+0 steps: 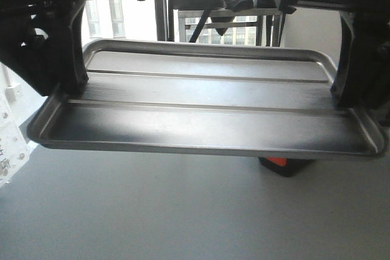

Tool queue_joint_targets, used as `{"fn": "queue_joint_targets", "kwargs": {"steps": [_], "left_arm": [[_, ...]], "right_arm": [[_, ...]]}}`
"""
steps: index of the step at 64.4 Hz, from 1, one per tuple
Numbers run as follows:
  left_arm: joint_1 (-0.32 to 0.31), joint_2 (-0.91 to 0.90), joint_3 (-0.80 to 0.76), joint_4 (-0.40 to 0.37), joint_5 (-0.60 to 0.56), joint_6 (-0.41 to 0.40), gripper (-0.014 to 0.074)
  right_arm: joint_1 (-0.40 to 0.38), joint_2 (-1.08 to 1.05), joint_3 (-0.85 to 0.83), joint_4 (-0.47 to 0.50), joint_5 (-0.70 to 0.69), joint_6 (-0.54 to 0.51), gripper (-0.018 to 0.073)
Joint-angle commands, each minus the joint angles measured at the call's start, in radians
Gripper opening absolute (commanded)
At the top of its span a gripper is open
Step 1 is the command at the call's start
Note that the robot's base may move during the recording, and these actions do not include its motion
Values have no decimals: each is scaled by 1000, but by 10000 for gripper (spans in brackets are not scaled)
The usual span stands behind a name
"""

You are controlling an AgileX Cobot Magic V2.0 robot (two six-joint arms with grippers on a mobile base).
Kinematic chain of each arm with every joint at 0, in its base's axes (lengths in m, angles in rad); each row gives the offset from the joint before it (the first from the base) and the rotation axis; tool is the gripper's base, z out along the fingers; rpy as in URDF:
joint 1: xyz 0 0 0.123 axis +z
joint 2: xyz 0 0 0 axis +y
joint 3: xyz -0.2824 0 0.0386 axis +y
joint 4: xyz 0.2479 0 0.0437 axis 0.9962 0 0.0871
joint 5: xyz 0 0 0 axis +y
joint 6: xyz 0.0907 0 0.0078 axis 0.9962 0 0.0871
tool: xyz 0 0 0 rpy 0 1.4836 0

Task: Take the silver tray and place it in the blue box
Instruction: 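Hold the tray level with both grippers while the base drives to the blue bin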

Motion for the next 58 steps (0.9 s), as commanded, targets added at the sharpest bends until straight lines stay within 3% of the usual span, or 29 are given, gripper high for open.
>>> {"fn": "queue_joint_targets", "kwargs": {"steps": [1, 58], "left_arm": [[-11, -31, -30, -11, -69, -9, -15], [-11, -31, -30, -11, -69, -9, -15]], "right_arm": [[4, -26, -30, 9, -76, 2, 59], [4, -26, -30, 9, -76, 2, 59]]}}
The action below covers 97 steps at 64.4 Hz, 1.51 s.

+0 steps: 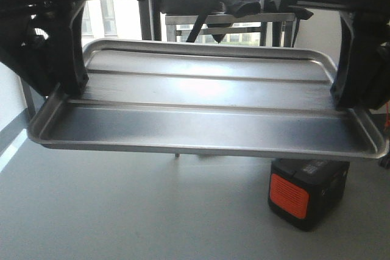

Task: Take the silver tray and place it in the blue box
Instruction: 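Hold the tray level with both grippers while the base drives to the blue bin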

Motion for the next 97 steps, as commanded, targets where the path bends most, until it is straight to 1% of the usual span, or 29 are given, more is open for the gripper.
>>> {"fn": "queue_joint_targets", "kwargs": {"steps": [1, 97], "left_arm": [[-11, -31, -30, -11, -69, -9, -15], [-11, -31, -30, -11, -69, -9, -15]], "right_arm": [[4, -26, -30, 9, -76, 2, 59], [4, -26, -30, 9, -76, 2, 59]]}}
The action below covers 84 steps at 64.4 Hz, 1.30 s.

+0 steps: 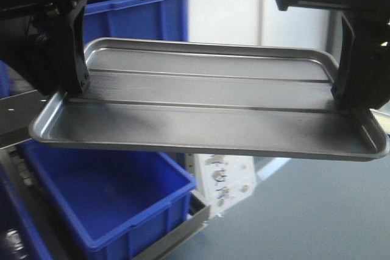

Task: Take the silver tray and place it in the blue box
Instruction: 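Hold the tray level with both grippers while the base drives to the blue bin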

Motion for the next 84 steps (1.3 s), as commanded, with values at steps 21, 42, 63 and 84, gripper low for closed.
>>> {"fn": "queue_joint_targets", "kwargs": {"steps": [21, 42, 63, 84], "left_arm": [[-11, -31, -30, -11, -63, -9, -15], [-11, -31, -30, -11, -63, -9, -15], [-11, -31, -30, -11, -63, -9, -15], [-11, -31, -30, -11, -63, -9, -15]], "right_arm": [[4, -26, -30, 9, -77, 2, 59], [4, -26, -30, 9, -77, 2, 59], [4, -26, -30, 9, -77, 2, 59], [4, -26, -30, 9, -77, 2, 59]]}}
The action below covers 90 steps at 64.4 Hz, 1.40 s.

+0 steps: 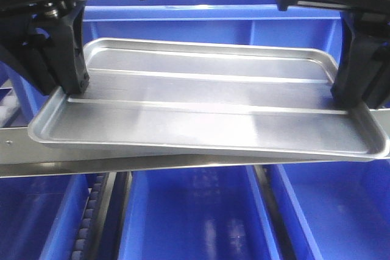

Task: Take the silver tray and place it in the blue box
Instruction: 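Hold the tray level with both grippers while the base drives to the blue bin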

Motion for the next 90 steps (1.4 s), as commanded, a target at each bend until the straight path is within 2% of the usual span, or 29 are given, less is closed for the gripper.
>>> {"fn": "queue_joint_targets", "kwargs": {"steps": [1, 65, 76, 90], "left_arm": [[-11, -31, -30, -11, -65, -9, -15], [-11, -31, -30, -13, -67, -9, -15], [-11, -31, -30, -13, -67, -9, -15], [-11, -31, -30, -9, -67, -9, -15]], "right_arm": [[4, -26, -30, 9, -77, 2, 59], [4, -26, -30, 9, -84, 2, 59], [4, -26, -31, 8, -120, 2, 59], [4, -26, -67, -37, -138, -75, 59]]}}
